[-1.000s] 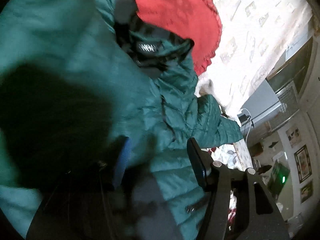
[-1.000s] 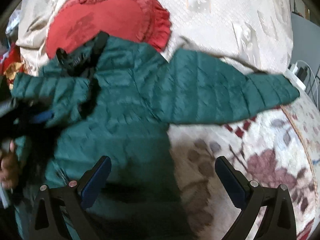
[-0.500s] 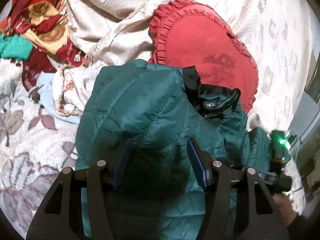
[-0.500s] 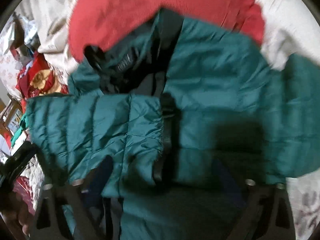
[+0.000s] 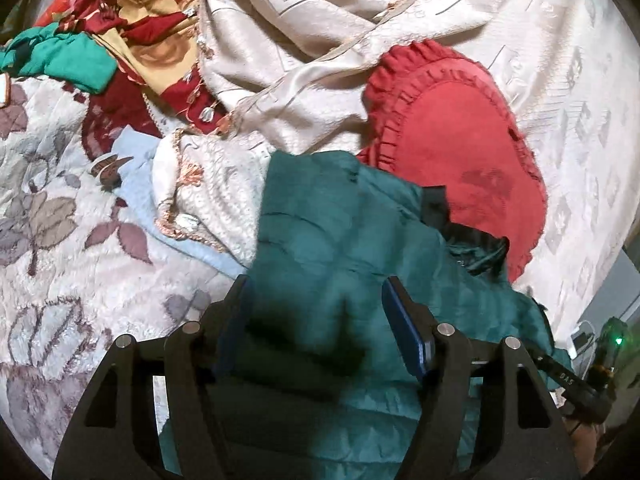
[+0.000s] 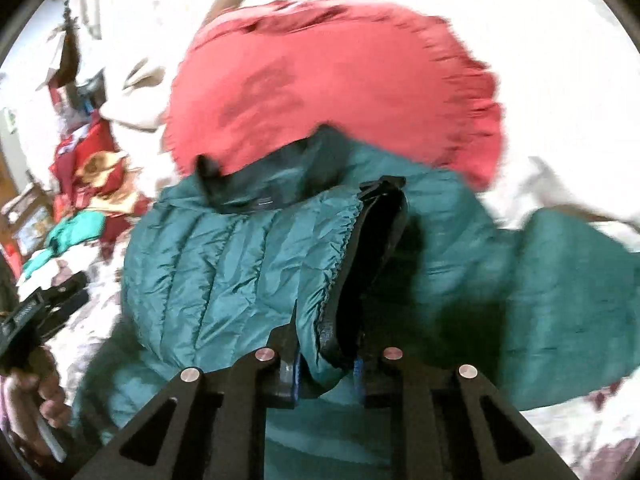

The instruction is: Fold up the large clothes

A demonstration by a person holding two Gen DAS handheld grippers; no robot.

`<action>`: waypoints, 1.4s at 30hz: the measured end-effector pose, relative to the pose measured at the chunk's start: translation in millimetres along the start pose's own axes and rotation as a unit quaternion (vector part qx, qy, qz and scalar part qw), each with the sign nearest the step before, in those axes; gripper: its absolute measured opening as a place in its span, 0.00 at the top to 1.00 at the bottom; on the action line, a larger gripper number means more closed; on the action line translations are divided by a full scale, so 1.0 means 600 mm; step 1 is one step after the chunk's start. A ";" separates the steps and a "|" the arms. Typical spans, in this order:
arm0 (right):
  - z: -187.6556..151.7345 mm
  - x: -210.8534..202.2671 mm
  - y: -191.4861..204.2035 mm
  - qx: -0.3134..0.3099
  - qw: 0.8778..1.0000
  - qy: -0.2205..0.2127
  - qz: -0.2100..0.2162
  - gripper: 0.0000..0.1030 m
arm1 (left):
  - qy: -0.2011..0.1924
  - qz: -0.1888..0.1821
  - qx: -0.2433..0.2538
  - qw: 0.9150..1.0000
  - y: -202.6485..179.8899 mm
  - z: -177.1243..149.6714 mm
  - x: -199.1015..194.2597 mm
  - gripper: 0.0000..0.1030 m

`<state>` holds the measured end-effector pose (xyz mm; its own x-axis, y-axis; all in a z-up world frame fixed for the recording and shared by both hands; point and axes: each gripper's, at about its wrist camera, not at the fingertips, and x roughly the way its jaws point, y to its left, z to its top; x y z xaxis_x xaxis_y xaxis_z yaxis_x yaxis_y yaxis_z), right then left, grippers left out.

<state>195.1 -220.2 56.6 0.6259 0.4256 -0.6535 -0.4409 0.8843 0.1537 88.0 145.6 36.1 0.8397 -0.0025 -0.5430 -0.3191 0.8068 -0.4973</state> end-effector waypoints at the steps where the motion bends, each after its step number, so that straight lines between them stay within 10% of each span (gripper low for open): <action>1: 0.002 0.000 -0.017 0.010 1.000 0.002 -0.009 0.83 | 0.002 0.005 0.005 1.000 -0.002 -0.001 0.003 0.35; 6: -0.015 0.045 -0.095 0.051 0.997 0.048 -0.026 0.83 | -0.005 0.037 0.047 0.998 -0.026 -0.006 0.018 0.35; 10: -0.050 0.097 -0.142 0.119 0.986 0.113 0.039 0.81 | 0.016 0.040 0.117 0.992 -0.064 -0.013 0.055 0.35; 16: -0.026 0.032 -0.164 0.163 0.984 0.058 0.036 0.64 | 0.081 0.050 0.141 0.985 -0.072 -0.029 0.115 0.35; 20: -0.005 -0.025 -0.122 0.113 0.994 -0.003 -0.010 0.56 | 0.086 0.046 0.121 0.988 -0.063 -0.027 0.115 0.35; 23: -0.009 0.005 -0.064 0.048 0.997 0.043 0.044 0.57 | 0.088 0.045 0.117 0.988 -0.063 -0.031 0.114 0.35; 26: -0.026 0.054 -0.025 -0.009 0.997 0.077 0.011 0.57 | 0.095 0.041 0.105 0.989 -0.062 -0.034 0.117 0.34; 33: -0.039 0.113 -0.103 0.066 0.991 0.118 0.010 0.57 | 0.123 0.041 0.095 0.987 -0.055 -0.038 0.127 0.31; 42: -0.018 0.096 -0.039 -0.009 0.993 0.112 -0.017 0.50 | 0.144 0.083 0.144 0.976 -0.073 -0.057 0.145 0.30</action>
<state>234.6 -218.6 7.3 0.4820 0.3408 -0.8072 -0.4356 0.8925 0.1167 160.0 90.2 -12.5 0.6163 0.0099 -0.7874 -0.2690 0.9424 -0.1986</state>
